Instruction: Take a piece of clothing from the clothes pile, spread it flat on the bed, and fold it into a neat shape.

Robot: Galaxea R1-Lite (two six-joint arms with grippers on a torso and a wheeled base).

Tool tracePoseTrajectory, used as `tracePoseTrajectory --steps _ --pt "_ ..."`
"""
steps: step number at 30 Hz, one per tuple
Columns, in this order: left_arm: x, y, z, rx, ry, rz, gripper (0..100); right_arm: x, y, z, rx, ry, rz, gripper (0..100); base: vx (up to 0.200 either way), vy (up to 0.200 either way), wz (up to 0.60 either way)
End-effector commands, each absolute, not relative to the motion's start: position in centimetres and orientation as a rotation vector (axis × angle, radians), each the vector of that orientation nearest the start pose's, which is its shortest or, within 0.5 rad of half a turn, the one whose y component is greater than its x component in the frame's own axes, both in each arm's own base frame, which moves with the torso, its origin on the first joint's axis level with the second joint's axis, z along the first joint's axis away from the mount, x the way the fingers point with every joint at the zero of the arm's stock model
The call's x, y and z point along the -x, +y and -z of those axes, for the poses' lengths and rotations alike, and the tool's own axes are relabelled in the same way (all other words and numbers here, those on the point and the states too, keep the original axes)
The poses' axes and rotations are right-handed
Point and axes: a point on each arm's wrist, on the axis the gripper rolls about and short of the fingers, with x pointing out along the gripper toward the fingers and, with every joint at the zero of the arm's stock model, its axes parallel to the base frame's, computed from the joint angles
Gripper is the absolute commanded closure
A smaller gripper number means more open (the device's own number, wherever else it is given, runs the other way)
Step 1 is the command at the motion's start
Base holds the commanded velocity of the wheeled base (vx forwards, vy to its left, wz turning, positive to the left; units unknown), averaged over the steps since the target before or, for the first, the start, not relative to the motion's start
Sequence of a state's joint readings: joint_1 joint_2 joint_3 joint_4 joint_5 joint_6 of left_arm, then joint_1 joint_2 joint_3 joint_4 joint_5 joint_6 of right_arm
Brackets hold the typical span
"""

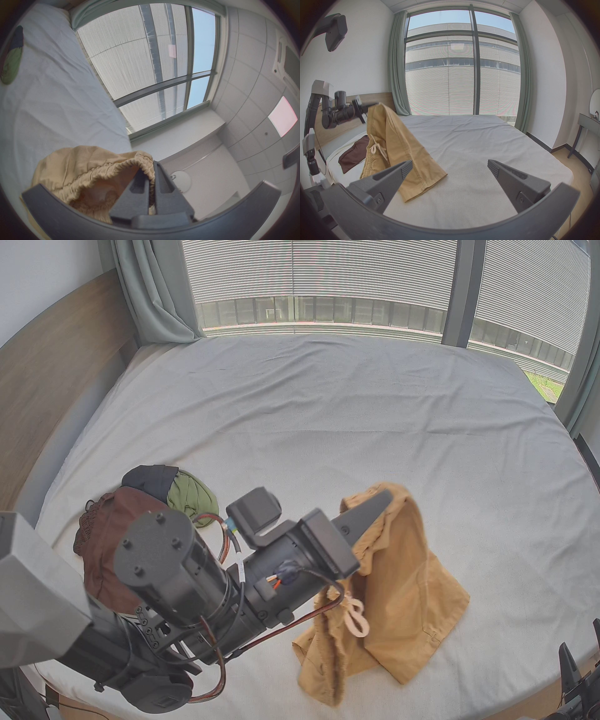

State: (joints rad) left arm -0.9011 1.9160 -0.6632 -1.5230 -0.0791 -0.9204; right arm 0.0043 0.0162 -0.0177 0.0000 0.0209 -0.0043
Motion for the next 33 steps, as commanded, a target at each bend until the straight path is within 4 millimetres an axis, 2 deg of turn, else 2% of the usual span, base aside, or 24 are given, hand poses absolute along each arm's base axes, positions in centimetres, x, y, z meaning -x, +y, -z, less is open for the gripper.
tracePoseTrajectory --steps 1,15,17,25,33 --pt "-22.2 -23.9 -11.5 0.851 0.304 0.881 100 2.2 0.0 -7.6 0.005 0.005 -0.026 0 0.000 0.000 0.00" --pt "-23.9 -21.6 -10.9 0.839 0.287 0.783 100 2.2 0.0 -7.6 0.005 0.005 -0.026 0 0.000 0.000 0.00" --pt "-24.7 -20.4 -10.6 0.834 0.278 0.731 100 2.2 0.0 -7.6 0.005 0.005 -0.026 0 0.000 0.000 0.00" --pt "-25.6 -17.4 -10.5 0.833 0.262 0.644 100 2.2 0.0 -7.6 0.005 0.005 -0.026 0 0.000 0.000 0.00" --pt "-26.2 -15.9 -10.3 0.834 0.252 0.587 100 2.2 0.0 -7.6 0.006 0.005 -0.026 0 0.000 0.000 0.00"
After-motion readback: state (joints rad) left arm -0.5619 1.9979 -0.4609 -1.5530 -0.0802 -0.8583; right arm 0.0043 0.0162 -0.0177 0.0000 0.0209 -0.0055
